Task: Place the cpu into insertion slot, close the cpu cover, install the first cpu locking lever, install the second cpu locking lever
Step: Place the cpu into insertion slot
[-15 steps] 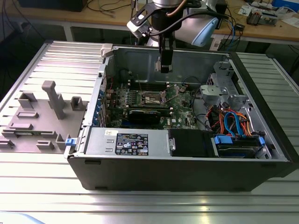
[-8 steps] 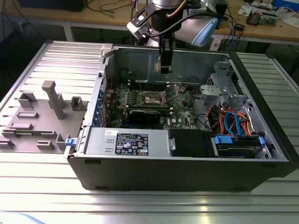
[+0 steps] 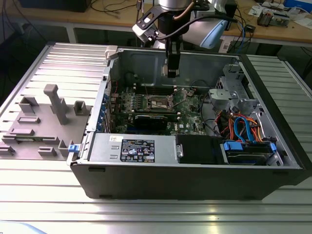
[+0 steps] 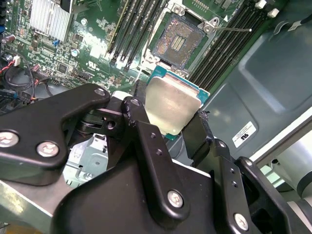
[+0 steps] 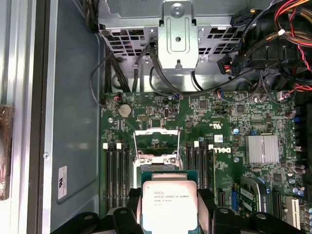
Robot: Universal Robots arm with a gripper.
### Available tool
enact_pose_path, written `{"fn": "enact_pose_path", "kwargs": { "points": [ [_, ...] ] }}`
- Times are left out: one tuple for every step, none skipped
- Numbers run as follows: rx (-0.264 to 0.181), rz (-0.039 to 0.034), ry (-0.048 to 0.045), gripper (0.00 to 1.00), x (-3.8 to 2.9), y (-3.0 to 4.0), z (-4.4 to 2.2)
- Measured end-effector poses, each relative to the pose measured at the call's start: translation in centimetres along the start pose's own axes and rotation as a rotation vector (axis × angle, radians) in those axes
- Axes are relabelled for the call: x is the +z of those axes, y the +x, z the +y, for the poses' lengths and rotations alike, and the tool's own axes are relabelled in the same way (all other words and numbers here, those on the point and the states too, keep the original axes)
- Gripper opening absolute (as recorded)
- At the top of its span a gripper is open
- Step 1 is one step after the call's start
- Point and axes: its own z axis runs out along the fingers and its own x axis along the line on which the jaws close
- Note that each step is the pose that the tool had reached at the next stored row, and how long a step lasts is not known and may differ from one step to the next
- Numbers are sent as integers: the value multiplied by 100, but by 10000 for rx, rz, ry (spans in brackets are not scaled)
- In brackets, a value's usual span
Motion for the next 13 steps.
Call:
{"fn": "enact_pose_path", "kwargs": {
  "points": [
    [0,0,0,54,3,0,0],
    [0,-1,0,54,5,0,0],
    [0,0,0,54,7,0,-1],
    [0,0,-1,54,9,0,-1],
    [0,0,0,54,12,0,-1],
    [0,1,-1,54,14,0,-1],
    [0,1,-1,54,18,0,-2],
    [0,0,0,54,20,0,-2],
    [0,0,-1,54,25,0,-2],
    [0,0,0,54,29,0,-3],
    [0,0,0,54,32,0,-3],
    [0,0,0,54,34,0,-3],
    [0,-1,0,54,39,-1,-3]
  ]
}}
